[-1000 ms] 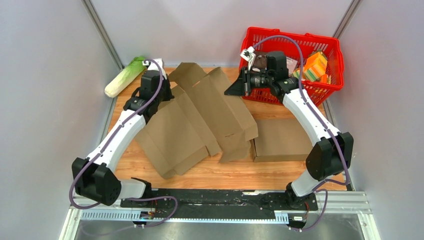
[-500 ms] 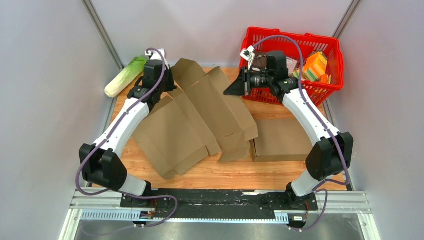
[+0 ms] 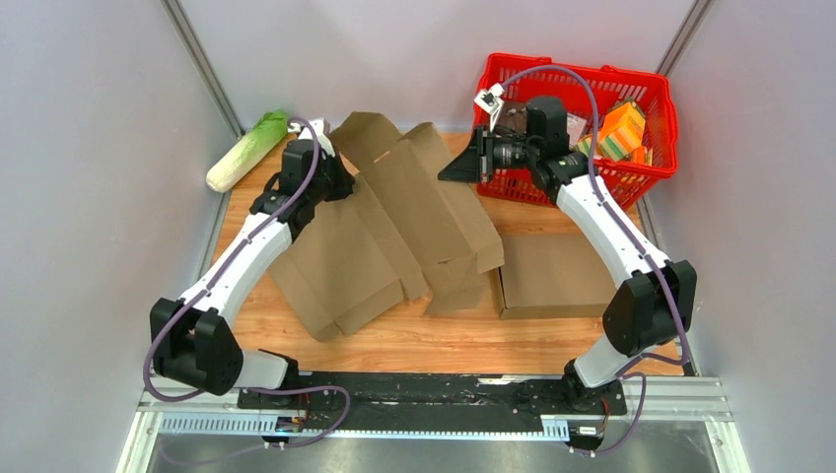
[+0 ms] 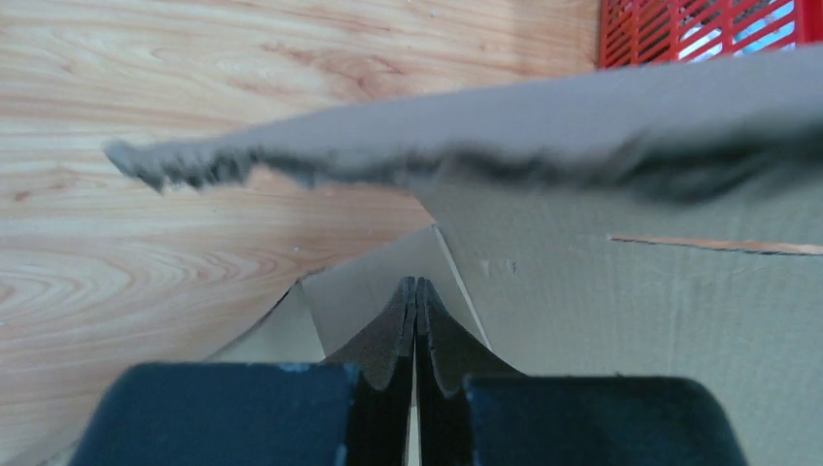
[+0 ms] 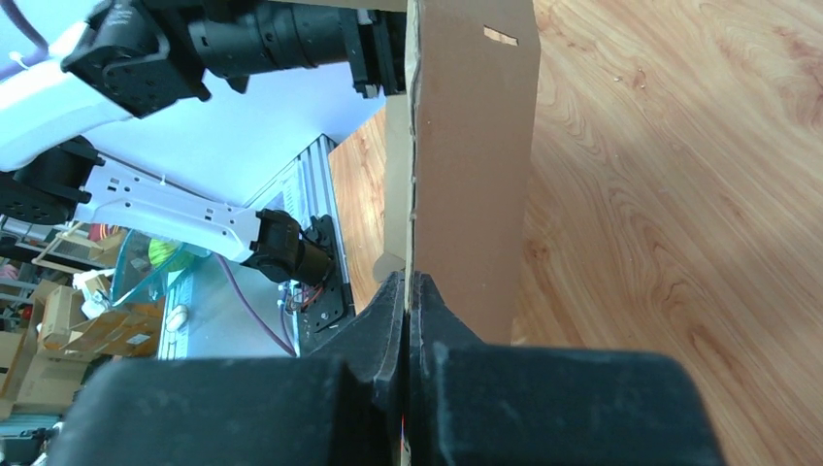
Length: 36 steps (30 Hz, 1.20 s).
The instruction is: Fold the paper box
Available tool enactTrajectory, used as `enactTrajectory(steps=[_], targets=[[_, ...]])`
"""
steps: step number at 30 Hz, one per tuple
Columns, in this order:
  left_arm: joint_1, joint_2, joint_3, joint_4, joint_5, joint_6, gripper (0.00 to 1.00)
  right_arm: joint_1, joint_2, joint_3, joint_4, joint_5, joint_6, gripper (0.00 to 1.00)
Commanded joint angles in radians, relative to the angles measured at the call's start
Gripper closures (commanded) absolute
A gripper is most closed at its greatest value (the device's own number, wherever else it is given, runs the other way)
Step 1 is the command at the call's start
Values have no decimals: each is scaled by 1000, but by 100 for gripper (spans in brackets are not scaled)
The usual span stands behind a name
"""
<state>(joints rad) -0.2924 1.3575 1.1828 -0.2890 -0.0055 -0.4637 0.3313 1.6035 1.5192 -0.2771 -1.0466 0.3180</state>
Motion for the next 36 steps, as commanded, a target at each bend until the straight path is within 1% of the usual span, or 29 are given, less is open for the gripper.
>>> enactTrajectory(steps=[1,2,4,7,8,9,10,11,12,13,14,15,16,17,18,20,22,25,26,27,29,30,33,36], targets=[[1,17,-63,103,56,-64,96,14,-34,6,116,-16,55,100],[-1,29,-75,123,65,-75,95,14,-33,-7,142,-21,76,100],[1,58,-109,184,84,-82,95,15,-30,-5,135,-18,73,100],[-1,43,-115,180,105,-59,93,15,-20,21,31,3,-38,100],[-1,22,-120,176,114,-47,91,15,-16,35,-69,10,-84,100],[1,-39,-133,169,124,-27,85,12,-8,79,-130,32,-194,100],[1,-75,-141,169,128,-15,81,18,-1,100,-196,63,-251,100],[1,-113,-147,165,160,0,77,20,6,130,-309,100,-304,100],[1,-179,-155,160,183,6,68,20,24,171,-356,120,-410,100],[1,-211,-158,163,209,13,65,28,35,196,-440,146,-451,100],[1,-237,-163,172,269,13,61,32,48,217,-483,195,-508,100],[-1,-273,-161,186,295,10,49,38,61,255,-513,227,-577,100],[-1,-284,-155,191,318,7,43,57,84,269,-549,264,-608,100],[-1,-290,-143,195,356,-7,41,69,96,286,-569,325,-634,100],[-2,-290,-115,206,372,-10,37,77,108,304,-583,341,-654,100],[-13,-276,-80,211,374,-12,35,92,148,355,-608,379,-692,100],[-22,-261,-8,183,360,6,36,100,182,409,-623,387,-711,100],[-59,-209,98,130,323,98,35,109,217,488,-658,379,-740,100],[-68,-168,159,102,306,149,34,112,240,505,-666,379,-749,100],[-82,-144,188,46,305,170,34,115,252,525,-674,379,-760,100],[-86,-85,256,-8,317,204,34,123,289,570,-706,372,-796,100],[-86,-69,268,-39,329,211,34,126,302,581,-714,373,-806,100],[-96,-46,271,-44,329,240,33,143,335,613,-728,404,-832,100],[-114,-28,290,-71,282,273,32,159,357,642,-741,408,-843,100]])
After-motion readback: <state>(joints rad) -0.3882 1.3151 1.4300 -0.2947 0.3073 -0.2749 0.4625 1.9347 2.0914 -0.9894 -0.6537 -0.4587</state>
